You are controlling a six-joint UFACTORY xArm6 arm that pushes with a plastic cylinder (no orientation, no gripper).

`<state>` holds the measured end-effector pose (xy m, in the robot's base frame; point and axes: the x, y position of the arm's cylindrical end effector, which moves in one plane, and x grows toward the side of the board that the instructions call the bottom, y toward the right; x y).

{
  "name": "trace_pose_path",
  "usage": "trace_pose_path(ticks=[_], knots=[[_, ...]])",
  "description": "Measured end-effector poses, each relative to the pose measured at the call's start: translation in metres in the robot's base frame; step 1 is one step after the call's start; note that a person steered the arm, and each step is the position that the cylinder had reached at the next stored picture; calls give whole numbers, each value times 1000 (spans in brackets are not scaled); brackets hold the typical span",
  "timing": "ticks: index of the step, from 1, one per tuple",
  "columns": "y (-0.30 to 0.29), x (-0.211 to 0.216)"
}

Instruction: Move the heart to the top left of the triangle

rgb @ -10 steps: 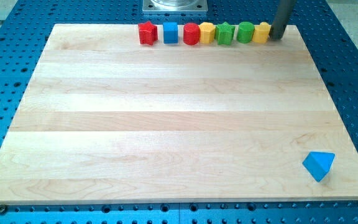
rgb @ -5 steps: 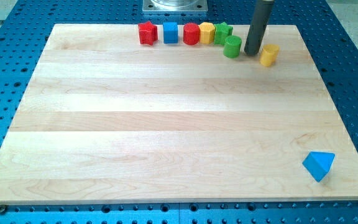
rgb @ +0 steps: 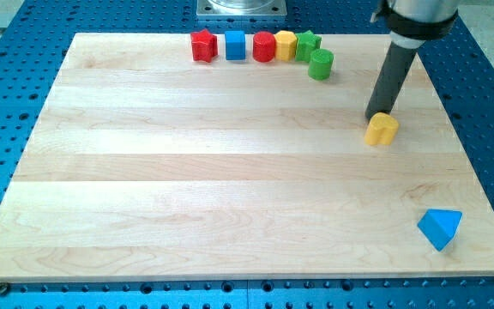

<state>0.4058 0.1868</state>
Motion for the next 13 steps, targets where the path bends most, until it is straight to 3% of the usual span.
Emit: trace_pose_path(ticks=[1, 4, 6, 9, 10, 11, 12, 13], knots=[[-1, 46], [-2, 99], [-78, 77], [-83, 56], [-4, 8], [25, -65], [24, -130], [-4, -162]])
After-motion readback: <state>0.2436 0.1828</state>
